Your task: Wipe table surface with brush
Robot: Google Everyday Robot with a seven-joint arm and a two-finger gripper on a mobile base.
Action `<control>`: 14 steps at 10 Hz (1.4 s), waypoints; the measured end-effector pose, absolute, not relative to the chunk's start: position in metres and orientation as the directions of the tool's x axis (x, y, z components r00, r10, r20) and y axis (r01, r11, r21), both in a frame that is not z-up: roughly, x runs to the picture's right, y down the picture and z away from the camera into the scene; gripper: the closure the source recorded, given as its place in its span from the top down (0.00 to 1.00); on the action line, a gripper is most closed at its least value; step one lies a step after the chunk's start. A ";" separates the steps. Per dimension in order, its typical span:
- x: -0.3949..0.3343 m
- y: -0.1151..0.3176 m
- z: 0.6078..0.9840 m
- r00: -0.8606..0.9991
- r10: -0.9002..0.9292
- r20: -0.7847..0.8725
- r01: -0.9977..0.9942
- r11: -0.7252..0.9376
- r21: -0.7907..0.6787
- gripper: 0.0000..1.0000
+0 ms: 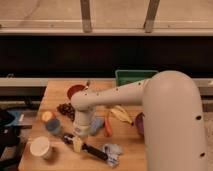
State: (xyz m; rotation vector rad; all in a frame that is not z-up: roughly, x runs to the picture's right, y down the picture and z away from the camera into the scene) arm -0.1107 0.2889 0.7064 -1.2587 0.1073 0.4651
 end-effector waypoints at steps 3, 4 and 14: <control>-0.069 0.302 0.698 0.867 0.290 -0.404 -0.467 0.196 -0.862 0.00; -0.059 0.299 0.701 0.857 0.295 -0.422 -0.487 0.194 -0.852 0.00; -0.122 0.280 0.707 0.906 0.297 -0.302 -0.385 0.278 -0.880 0.00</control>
